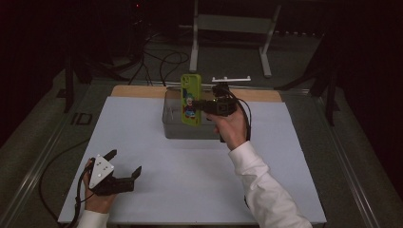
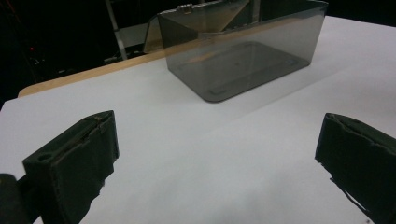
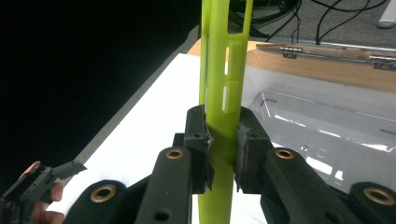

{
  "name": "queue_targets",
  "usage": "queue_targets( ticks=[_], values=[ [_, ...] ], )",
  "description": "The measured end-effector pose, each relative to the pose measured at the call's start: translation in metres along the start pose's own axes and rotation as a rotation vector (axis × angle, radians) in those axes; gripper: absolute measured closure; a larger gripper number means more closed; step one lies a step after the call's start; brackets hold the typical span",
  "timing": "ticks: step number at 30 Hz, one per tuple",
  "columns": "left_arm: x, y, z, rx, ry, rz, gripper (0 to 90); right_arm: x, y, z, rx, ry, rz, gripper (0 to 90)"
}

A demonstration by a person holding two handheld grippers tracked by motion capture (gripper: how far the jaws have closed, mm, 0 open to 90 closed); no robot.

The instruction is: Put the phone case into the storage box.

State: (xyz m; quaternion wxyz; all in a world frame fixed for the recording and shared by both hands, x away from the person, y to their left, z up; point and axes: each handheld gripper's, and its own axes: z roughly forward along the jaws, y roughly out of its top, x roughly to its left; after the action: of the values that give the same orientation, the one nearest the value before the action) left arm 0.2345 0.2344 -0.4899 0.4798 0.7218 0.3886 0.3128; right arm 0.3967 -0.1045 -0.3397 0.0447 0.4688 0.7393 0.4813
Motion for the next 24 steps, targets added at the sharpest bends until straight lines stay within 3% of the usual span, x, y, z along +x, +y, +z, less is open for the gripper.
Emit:
queue_targets(
  ticks=[8,24],
  values=[
    [0.000,0.000,0.001,0.006,-0.001,0.004,0.1,-0.002,0.005,0.001,0.008,-0.007,0.000,78.4],
    [-0.001,0.000,0.001,0.002,0.000,0.005,0.1,-0.013,0.013,0.009,0.044,-0.068,0.001,78.4]
  ],
)
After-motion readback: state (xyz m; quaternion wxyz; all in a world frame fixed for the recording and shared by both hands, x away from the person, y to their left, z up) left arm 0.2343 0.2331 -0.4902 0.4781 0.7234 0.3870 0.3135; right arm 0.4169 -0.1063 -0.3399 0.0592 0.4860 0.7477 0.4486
